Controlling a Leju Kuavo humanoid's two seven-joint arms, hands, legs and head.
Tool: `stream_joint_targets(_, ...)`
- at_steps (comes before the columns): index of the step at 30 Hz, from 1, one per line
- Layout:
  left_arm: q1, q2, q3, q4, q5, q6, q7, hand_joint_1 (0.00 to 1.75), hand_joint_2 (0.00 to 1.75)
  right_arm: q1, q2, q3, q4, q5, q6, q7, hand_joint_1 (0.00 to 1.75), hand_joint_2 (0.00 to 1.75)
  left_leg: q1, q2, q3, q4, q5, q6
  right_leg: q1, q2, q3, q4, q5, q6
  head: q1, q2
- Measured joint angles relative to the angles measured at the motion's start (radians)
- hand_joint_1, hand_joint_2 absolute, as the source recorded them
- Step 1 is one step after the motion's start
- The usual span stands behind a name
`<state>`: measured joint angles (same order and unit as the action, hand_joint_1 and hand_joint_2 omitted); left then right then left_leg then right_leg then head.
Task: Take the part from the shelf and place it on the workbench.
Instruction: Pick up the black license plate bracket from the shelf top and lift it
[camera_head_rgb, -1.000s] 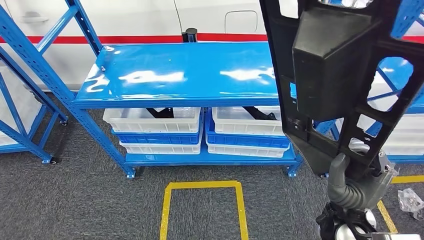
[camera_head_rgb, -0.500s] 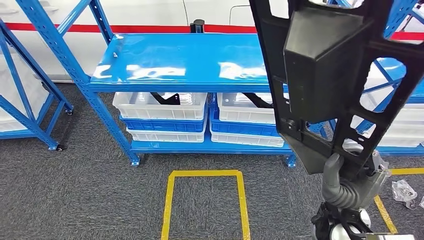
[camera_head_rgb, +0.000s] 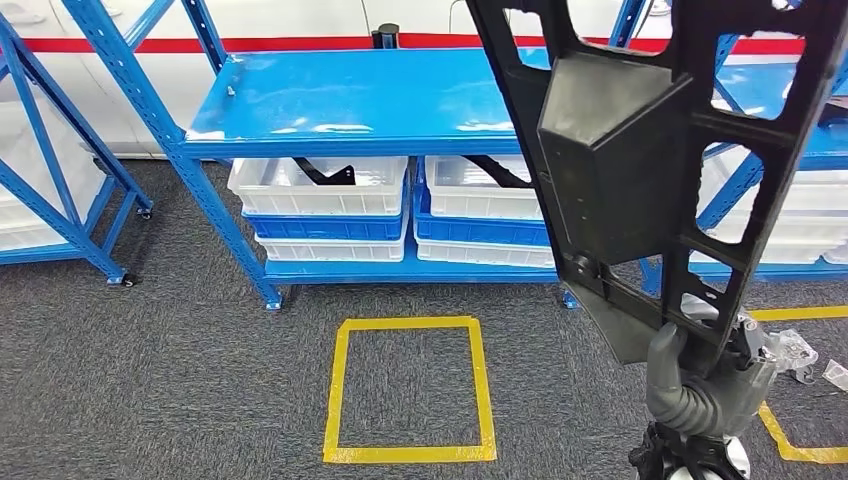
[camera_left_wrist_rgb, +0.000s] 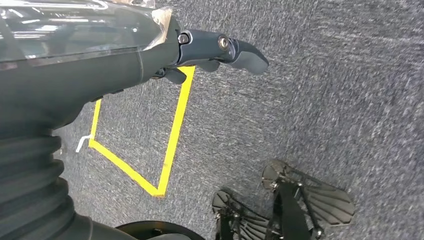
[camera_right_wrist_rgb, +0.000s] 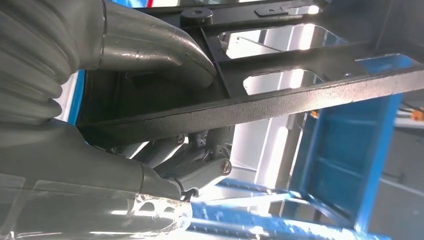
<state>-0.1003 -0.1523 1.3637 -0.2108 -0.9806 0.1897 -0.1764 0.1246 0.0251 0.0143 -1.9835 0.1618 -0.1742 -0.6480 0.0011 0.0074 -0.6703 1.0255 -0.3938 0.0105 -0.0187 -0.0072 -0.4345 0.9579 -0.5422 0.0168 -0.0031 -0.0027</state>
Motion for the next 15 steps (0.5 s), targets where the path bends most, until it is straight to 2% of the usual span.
stream_joint_targets(1,0.001,-0.001,0.000,0.000,0.000,0.001,0.006,0.00,1.75,-0.001,0.000,0.000,0.000,0.002,0.001,-0.001,1.75,1.75,0.002,-0.003,-0.016,0.042,-0.045,-0.006,-0.003,-0.005,-0.010,0.000,0.009,-0.012,-0.001,0.000)
stream_joint_targets(3,0.001,-0.004,-0.001,0.000,0.003,0.007,0.017,0.00,1.75,-0.003,0.000,0.001,0.001,0.004,0.002,-0.003,1.75,1.75,0.005,-0.007,-0.052,0.169,-0.134,-0.016,-0.001,-0.016,-0.030,0.000,0.027,-0.022,-0.004,0.000)
stream_joint_targets(4,0.001,-0.005,-0.001,0.000,0.005,0.012,0.020,0.00,1.75,-0.004,0.000,0.002,0.003,0.004,0.003,-0.004,1.75,1.75,0.006,-0.007,-0.065,0.227,-0.153,-0.019,0.000,-0.023,-0.040,0.001,0.034,-0.022,-0.004,0.000)
stream_joint_targets(5,0.001,-0.007,-0.001,0.000,0.006,0.016,0.022,0.00,1.75,-0.006,0.000,0.002,0.005,0.004,0.004,-0.004,1.75,1.75,0.008,-0.007,-0.065,0.259,-0.149,-0.021,0.001,-0.031,-0.048,0.001,0.040,-0.020,-0.004,0.000)
stream_joint_targets(6,0.001,-0.008,-0.001,0.000,0.007,0.018,0.024,0.00,1.75,-0.008,0.000,0.002,0.007,0.004,0.004,-0.004,1.75,1.75,0.010,-0.005,-0.048,0.256,-0.130,-0.022,0.002,-0.040,-0.056,0.002,0.046,-0.018,-0.004,0.000)
stream_joint_targets(7,0.001,-0.009,-0.001,0.000,0.007,0.019,0.025,0.00,1.75,-0.010,0.000,0.002,0.009,0.004,0.004,-0.004,1.75,1.75,0.012,0.001,-0.009,0.213,-0.106,-0.022,0.002,-0.049,-0.061,0.003,0.050,-0.015,-0.005,0.000)
stream_joint_targets(8,-0.001,-0.010,-0.001,0.000,0.006,0.019,0.027,0.00,1.75,-0.011,0.000,0.002,0.010,0.005,0.004,-0.005,1.75,1.75,0.013,0.018,0.045,0.143,-0.089,-0.020,0.003,-0.059,-0.063,0.004,0.053,-0.012,-0.005,0.000)
stream_joint_targets(9,-0.003,-0.010,-0.001,0.000,0.006,0.018,0.028,0.00,1.75,-0.013,0.000,0.002,0.011,0.006,0.004,-0.005,1.75,1.75,0.011,0.035,0.098,0.069,-0.082,-0.018,0.005,-0.068,-0.066,0.007,0.055,-0.009,-0.006,0.000)
stream_joint_targets(10,-0.005,-0.010,-0.001,0.000,0.006,0.015,0.027,0.00,1.75,-0.015,-0.001,0.002,0.011,0.008,0.003,-0.005,1.75,1.75,0.008,0.050,0.136,0.009,-0.084,-0.013,0.008,-0.078,-0.067,0.010,0.057,-0.004,-0.005,0.000)
stream_joint_targets(11,-0.007,-0.011,-0.001,0.000,0.006,0.011,0.026,0.00,1.75,-0.016,-0.001,0.002,0.011,0.010,0.002,-0.005,1.75,1.75,0.004,0.059,0.156,-0.026,-0.090,-0.008,0.011,-0.088,-0.067,0.012,0.060,0.001,-0.005,0.000)
stream_joint_targets(13,-0.006,-0.010,-0.001,0.000,0.006,0.004,0.023,0.00,1.75,-0.017,-0.002,0.003,0.011,0.012,-0.001,-0.006,1.75,1.75,-0.002,0.044,0.151,-0.043,-0.091,0.009,0.014,-0.110,-0.069,0.012,0.065,0.014,-0.003,0.000)
stream_joint_targets(14,-0.003,-0.009,-0.001,0.000,0.007,0.002,0.021,0.00,1.75,-0.018,-0.003,0.004,0.011,0.013,-0.002,-0.006,1.75,1.75,-0.002,0.034,0.148,-0.048,-0.086,0.019,0.013,-0.105,-0.073,0.016,0.062,0.018,-0.003,0.000)
stream_joint_targets(15,-0.002,-0.009,-0.001,0.000,0.007,0.000,0.021,0.00,1.75,-0.018,-0.004,0.004,0.010,0.014,-0.003,-0.006,1.75,1.75,-0.001,0.025,0.145,-0.053,-0.078,0.030,0.012,-0.088,-0.084,0.034,0.049,0.020,-0.001,0.000)
